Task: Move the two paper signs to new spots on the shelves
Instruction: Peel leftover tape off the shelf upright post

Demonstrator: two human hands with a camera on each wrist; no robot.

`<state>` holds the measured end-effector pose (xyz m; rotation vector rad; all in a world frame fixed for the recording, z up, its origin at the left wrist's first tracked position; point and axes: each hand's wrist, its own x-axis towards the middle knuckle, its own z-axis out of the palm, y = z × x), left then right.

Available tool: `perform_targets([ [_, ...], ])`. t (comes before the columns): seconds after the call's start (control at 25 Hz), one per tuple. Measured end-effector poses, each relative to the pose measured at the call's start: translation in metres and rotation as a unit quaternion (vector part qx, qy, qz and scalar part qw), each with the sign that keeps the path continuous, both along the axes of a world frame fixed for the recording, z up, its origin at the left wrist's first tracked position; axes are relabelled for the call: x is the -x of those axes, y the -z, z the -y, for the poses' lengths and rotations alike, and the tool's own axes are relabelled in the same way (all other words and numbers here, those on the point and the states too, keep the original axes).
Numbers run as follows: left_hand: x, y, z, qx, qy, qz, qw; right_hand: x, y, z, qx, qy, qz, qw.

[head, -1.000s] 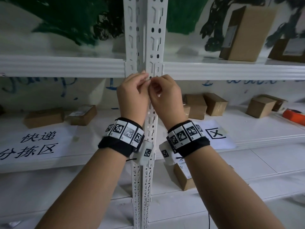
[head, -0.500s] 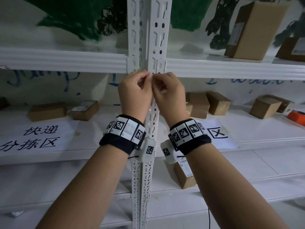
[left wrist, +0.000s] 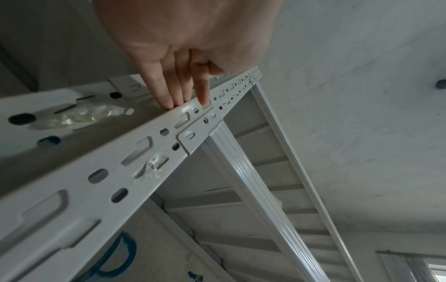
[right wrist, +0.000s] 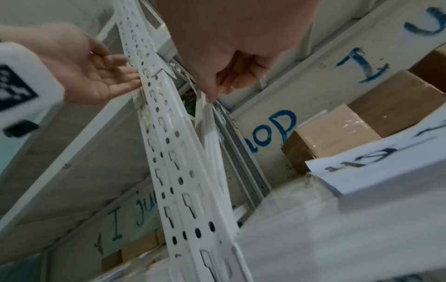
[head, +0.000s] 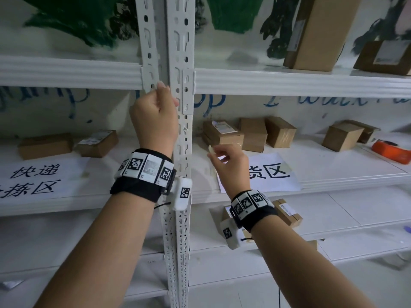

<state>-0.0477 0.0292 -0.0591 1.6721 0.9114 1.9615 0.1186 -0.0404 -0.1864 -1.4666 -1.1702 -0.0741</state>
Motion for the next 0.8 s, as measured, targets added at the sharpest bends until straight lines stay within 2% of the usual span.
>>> perform_targets([
  [0.12,0.0,0.008,0.002,-0.004,0.011,-0.006,1.0,-0.003,0.015,-0.012,0.104,0.018,-0.003,0.994],
  [0.2,0.0,0.014,0.008,0.0,0.016,-0.026,1.0,-0.002,0.02,-0.024,0.176,0.068,0.085,0.978],
  [0.32,0.001,0.017,0.014,0.001,0.018,-0.077,0.997,0.004,0.034,-0.038,0.304,0.12,0.239,0.914],
  [0.44,0.003,0.017,0.016,0.005,0.023,-0.117,0.993,0.011,0.052,-0.041,0.4,0.09,0.298,0.862],
  [0.52,0.002,0.018,0.019,-0.007,0.014,-0.137,0.99,0.01,0.054,-0.042,0.419,0.075,0.331,0.843],
  [0.6,0.001,0.02,0.023,-0.001,0.004,-0.15,0.989,0.009,0.049,-0.04,0.433,0.058,0.333,0.836],
  [0.8,-0.001,0.021,0.027,0.022,0.003,-0.14,0.99,0.009,0.044,-0.033,0.448,0.017,0.277,0.85],
])
